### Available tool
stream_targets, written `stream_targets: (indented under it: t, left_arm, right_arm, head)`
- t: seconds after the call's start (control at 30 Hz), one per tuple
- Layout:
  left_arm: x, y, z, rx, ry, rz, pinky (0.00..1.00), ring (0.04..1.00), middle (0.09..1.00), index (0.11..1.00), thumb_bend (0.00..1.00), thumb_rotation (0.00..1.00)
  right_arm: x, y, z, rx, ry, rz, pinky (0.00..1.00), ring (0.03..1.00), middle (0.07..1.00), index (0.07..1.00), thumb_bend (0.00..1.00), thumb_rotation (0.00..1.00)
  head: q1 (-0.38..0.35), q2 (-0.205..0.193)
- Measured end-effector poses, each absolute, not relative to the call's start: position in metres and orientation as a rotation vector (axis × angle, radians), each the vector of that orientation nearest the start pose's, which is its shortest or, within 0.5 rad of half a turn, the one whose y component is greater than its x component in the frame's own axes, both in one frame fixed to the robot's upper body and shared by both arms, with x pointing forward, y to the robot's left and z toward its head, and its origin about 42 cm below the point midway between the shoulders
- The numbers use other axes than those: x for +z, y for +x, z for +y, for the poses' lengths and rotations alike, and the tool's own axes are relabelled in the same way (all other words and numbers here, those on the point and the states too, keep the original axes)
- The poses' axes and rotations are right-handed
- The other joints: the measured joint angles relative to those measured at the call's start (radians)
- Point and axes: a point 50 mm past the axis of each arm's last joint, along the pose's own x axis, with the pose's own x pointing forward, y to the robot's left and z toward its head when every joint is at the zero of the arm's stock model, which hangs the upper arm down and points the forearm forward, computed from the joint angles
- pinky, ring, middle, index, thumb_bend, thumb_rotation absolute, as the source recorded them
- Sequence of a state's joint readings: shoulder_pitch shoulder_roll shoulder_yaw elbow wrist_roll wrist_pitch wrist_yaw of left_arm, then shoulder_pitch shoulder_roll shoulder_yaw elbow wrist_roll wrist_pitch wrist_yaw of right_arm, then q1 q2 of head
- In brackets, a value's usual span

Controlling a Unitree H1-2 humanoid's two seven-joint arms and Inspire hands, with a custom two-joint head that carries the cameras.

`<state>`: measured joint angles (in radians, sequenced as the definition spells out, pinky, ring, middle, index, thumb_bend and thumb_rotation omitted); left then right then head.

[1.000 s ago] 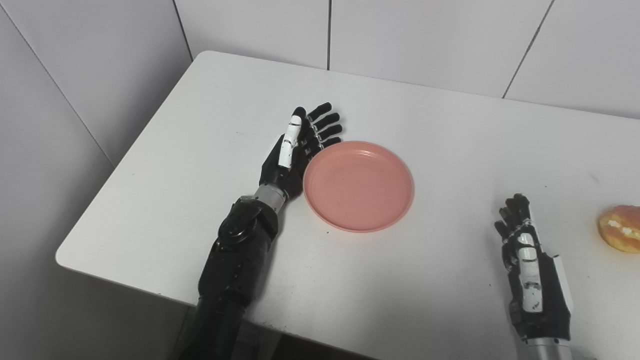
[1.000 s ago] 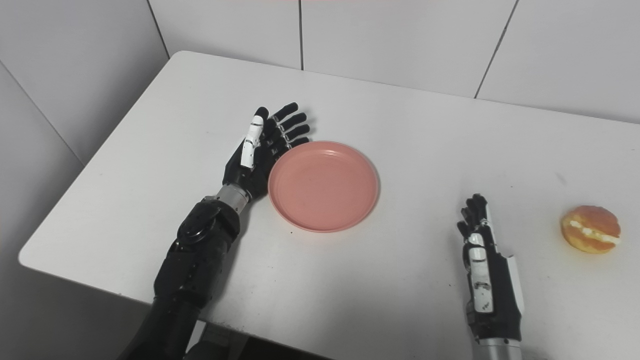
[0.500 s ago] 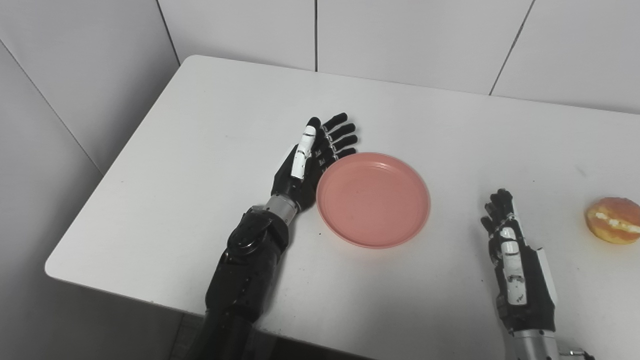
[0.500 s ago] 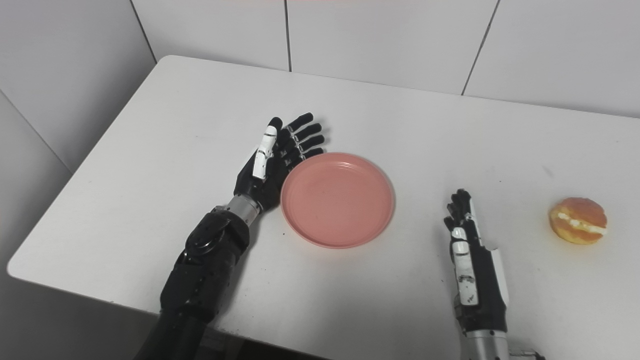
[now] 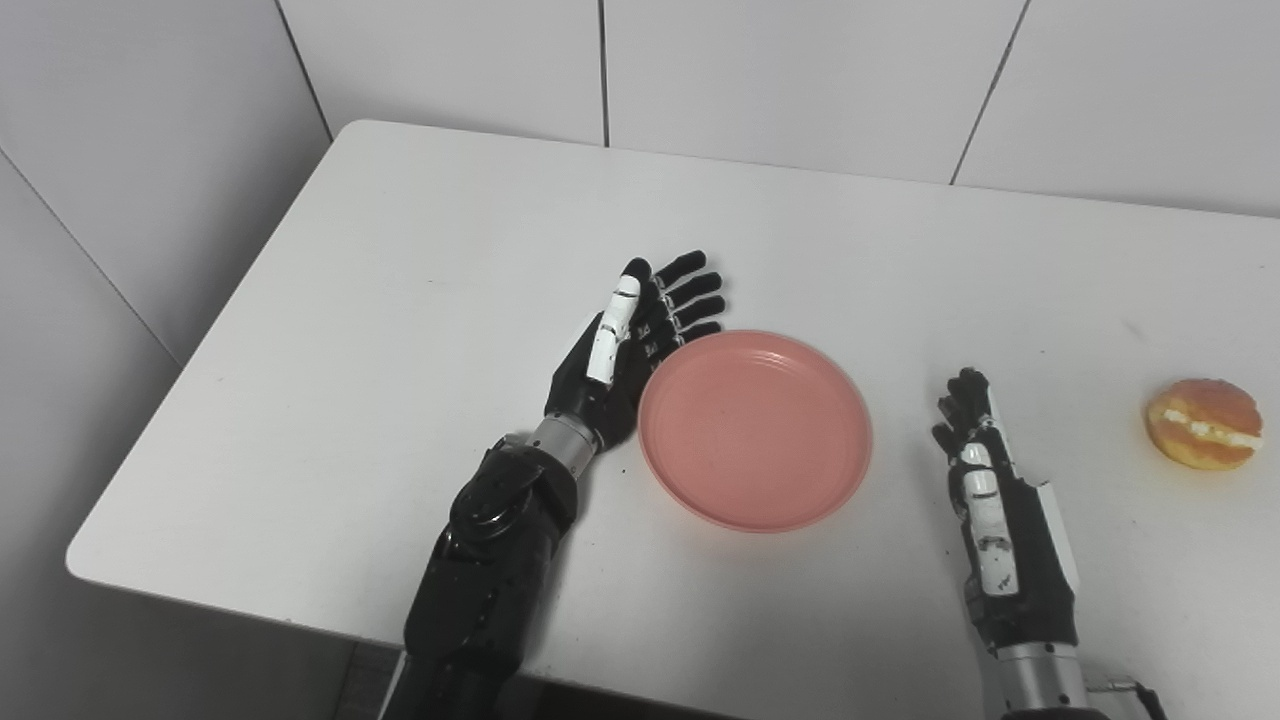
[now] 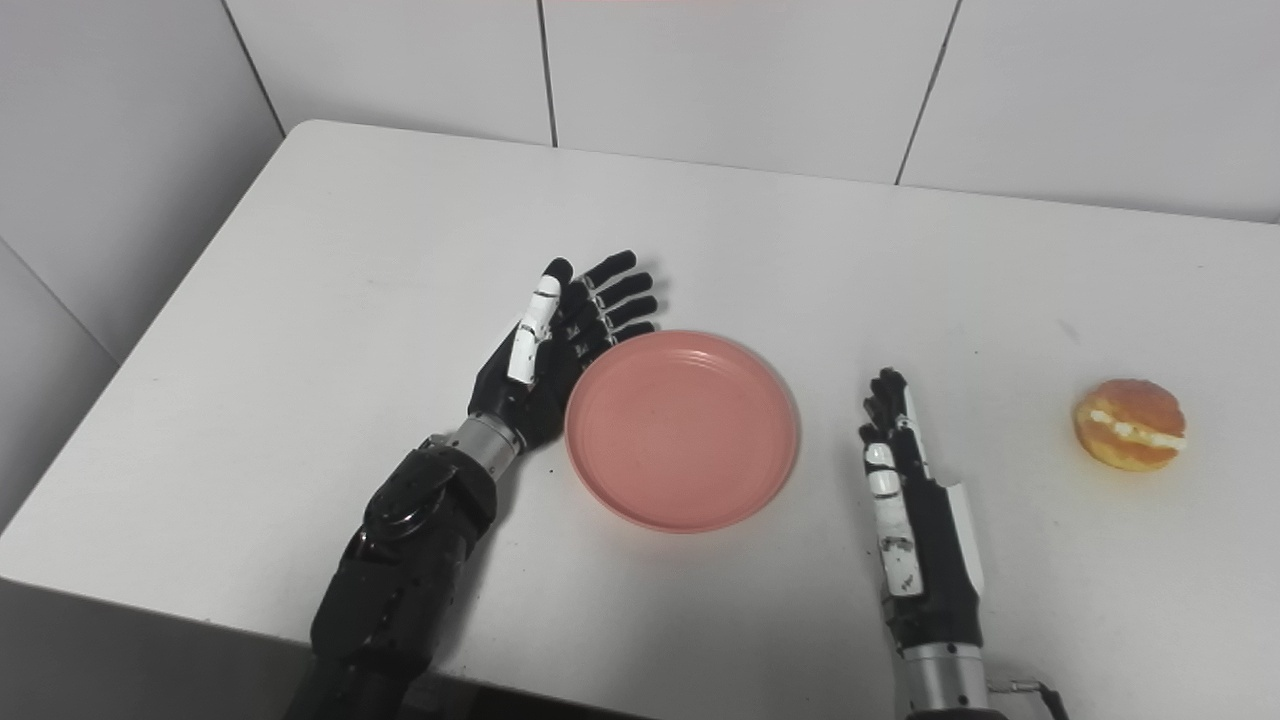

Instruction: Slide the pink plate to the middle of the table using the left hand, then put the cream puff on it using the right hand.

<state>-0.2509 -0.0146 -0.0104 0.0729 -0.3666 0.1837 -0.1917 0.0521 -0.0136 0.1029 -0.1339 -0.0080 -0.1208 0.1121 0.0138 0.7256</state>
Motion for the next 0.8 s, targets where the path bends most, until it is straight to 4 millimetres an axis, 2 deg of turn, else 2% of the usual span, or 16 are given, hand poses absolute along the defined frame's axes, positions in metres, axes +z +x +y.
stream_targets:
  t: [0.5,0.8]
  left_arm:
    - [0.144,0.346,0.163,-0.348,-0.371,0.007,0.86,0.86,0.854,0.831,0.43,1.0]
    - [0.144,0.346,0.162,-0.345,-0.336,0.008,0.87,0.867,0.866,0.841,0.44,1.0]
  right_arm:
    - [0.126,0.264,-0.178,0.198,-0.005,-0.197,0.98,0.99,1.0,1.0,0.35,1.0]
    - [0.127,0.265,-0.178,0.185,0.01,-0.196,1.0,0.988,1.0,1.0,0.34,1.0]
  head:
    - [-0.014,0.015]
    - [-0.032,0.023]
